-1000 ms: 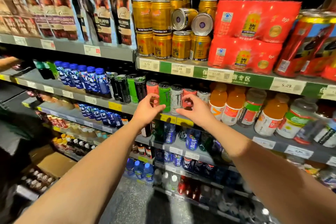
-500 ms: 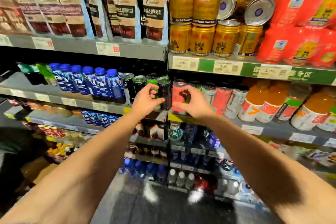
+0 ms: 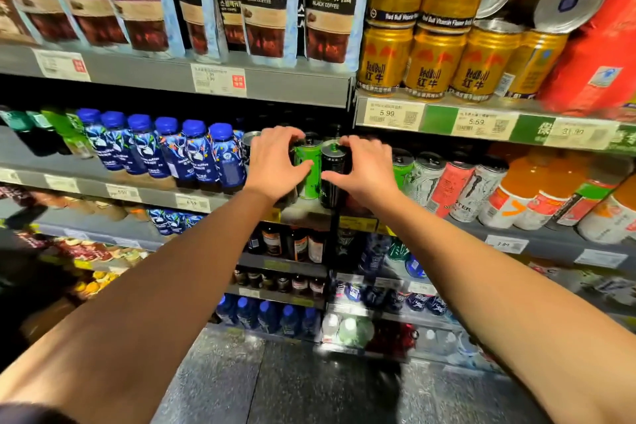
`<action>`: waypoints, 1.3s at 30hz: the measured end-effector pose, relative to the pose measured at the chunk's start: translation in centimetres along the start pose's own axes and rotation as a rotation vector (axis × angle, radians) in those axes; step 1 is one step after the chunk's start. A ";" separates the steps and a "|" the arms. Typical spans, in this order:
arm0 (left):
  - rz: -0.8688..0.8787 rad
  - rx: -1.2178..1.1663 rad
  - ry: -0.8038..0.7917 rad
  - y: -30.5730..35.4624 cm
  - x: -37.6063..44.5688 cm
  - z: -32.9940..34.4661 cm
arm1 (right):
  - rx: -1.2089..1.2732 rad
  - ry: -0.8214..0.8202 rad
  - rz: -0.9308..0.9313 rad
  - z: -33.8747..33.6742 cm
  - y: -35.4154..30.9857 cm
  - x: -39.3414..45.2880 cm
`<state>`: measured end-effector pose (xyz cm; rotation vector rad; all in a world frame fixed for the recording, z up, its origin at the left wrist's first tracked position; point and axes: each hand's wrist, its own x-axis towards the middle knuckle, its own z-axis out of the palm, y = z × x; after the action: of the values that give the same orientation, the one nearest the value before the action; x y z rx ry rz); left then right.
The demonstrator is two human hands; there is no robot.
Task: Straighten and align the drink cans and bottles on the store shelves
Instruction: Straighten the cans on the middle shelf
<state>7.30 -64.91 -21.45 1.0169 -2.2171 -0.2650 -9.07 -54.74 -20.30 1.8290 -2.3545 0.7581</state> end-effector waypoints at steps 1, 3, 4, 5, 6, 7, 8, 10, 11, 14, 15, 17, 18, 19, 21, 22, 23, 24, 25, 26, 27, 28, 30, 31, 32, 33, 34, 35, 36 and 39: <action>-0.001 0.026 -0.043 -0.1 0.5 0.0 | -0.034 -0.024 0.024 0.1 -0.3 0.3; 0.016 0.110 -0.149 -0.4 1.6 0.1 | -0.086 -0.070 0.067 0.4 -0.7 0.9; 0.036 0.174 -0.202 -0.4 2.2 0.2 | -0.106 -0.088 0.087 0.4 -0.9 1.2; 0.057 0.239 -0.252 -0.4 2.7 0.3 | -0.121 -0.110 0.106 0.4 -1.0 1.5; 0.071 0.294 -0.292 -0.3 3.2 0.4 | -0.128 -0.131 0.119 0.4 -1.1 1.7; 0.080 0.336 -0.326 -0.1 3.6 0.4 | -0.126 -0.146 0.130 0.4 -1.0 1.8; 0.082 0.364 -0.354 0.1 4.0 0.5 | -0.119 -0.152 0.137 0.4 -1.0 1.9; 0.081 0.396 -0.385 0.4 4.5 0.7 | -0.107 -0.151 0.155 0.4 -0.8 2.1; 0.073 0.401 -0.388 0.5 4.6 0.7 | -0.108 -0.150 0.164 0.4 -0.7 2.2; 0.039 0.378 -0.386 0.4 4.7 0.6 | -0.085 -0.140 0.190 0.4 0.0 2.2; 0.043 0.365 -0.380 0.3 4.7 0.5 | -0.065 -0.138 0.187 0.4 0.2 2.2; 0.065 0.338 -0.364 0.0 4.4 0.0 | -0.053 -0.154 0.158 0.2 0.4 2.1; 0.075 0.322 -0.350 0.0 4.2 -0.1 | -0.056 -0.169 0.140 0.1 0.4 2.0; 0.087 0.304 -0.332 0.0 4.0 -0.4 | -0.058 -0.187 0.125 0.0 0.3 1.9; 0.105 0.259 -0.297 0.1 3.4 -0.6 | -0.063 -0.219 0.102 -0.3 0.3 1.8; 0.112 0.234 -0.281 0.1 3.0 -0.7 | -0.063 -0.231 0.091 -0.4 0.3 1.7; 0.118 0.212 -0.271 0.1 2.6 -0.7 | -0.060 -0.238 0.082 -0.6 0.4 1.6; 0.126 0.195 -0.261 0.0 2.2 -0.7 | -0.058 -0.242 0.071 -0.7 0.5 1.5; 0.129 0.178 -0.251 -0.1 1.8 -0.8 | -0.056 -0.239 0.058 -0.9 0.5 1.3; 0.125 0.156 -0.236 -0.2 1.4 -0.9 | -0.056 -0.232 0.044 -0.9 0.5 1.2; 0.115 0.127 -0.211 -0.2 0.9 -1.1 | -0.055 -0.222 0.029 -1.0 0.5 1.1; 0.103 0.088 -0.174 -0.2 0.5 -1.3 | -0.051 -0.210 0.017 -1.0 0.4 0.8; 0.085 -0.012 -0.089 -0.3 -0.7 -1.8 | -0.033 -0.191 0.000 -1.0 0.1 0.4; 0.074 -0.067 -0.054 -0.3 -1.2 -2.1 | -0.021 -0.182 -0.003 -0.9 0.0 0.4; 0.049 -0.126 -0.030 -0.4 -1.7 -2.5 | -0.013 -0.176 -0.005 -0.8 -0.2 0.4; 0.007 -0.189 -0.018 -0.3 -2.3 -3.0 | -0.008 -0.177 -0.004 -0.8 -0.4 0.5; -0.042 -0.251 -0.007 -0.2 -2.8 -3.4 | -0.005 -0.183 -0.004 -0.7 -0.6 0.7; -0.085 -0.303 0.018 -0.2 -3.1 -3.8 | -0.005 -0.192 -0.007 -0.6 -1.0 0.9; -0.120 -0.348 0.051 -0.1 -3.4 -4.2 | -0.008 -0.201 -0.012 -0.4 -1.3 1.1; -0.247 -0.487 0.146 -0.2 -4.0 -4.8 | -0.007 -0.215 -0.035 0.3 -3.0 1.8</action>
<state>12.45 -61.66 -19.95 0.9931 -1.7686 -0.7727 -6.79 -57.04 -18.98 2.0364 -2.4382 0.5746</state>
